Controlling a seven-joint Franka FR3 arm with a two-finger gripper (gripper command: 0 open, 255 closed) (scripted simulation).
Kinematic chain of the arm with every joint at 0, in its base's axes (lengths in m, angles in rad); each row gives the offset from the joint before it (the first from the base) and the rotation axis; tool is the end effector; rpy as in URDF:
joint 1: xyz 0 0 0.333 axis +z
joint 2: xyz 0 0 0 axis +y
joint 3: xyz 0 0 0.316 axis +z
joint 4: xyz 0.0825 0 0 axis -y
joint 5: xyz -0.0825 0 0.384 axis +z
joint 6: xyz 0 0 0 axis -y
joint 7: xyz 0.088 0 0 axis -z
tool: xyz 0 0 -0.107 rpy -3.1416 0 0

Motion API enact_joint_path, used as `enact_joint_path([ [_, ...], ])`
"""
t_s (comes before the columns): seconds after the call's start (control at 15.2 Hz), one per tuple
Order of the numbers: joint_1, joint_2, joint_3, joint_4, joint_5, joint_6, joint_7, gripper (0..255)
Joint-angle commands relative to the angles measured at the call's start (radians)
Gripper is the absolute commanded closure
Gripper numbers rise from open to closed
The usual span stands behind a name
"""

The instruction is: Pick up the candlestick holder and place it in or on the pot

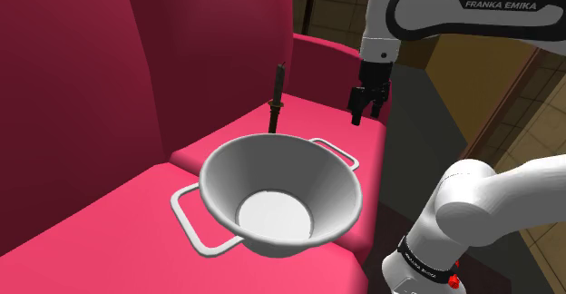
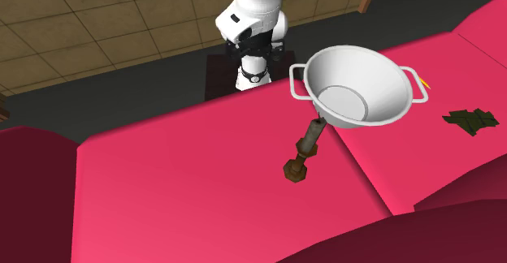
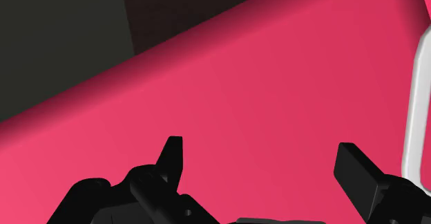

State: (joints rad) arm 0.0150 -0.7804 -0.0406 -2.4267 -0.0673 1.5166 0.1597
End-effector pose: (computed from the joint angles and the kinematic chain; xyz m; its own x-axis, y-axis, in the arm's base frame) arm 0.2987 -0.0179 0.5512 0.9775 -0.1724 -0.1219 -0.1663 -0.9843 0.0587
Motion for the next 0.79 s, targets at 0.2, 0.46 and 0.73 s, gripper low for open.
enact_joint_path([
  [0.2, 0.030, 0.045, 0.017, -0.005, -0.021, 0.132, -0.035, 0],
  [0.46, 0.065, 0.110, 0.041, -0.002, -0.051, 0.303, -0.076, 0],
  [0.73, 0.095, 0.179, 0.068, 0.011, -0.087, 0.469, -0.110, 0],
])
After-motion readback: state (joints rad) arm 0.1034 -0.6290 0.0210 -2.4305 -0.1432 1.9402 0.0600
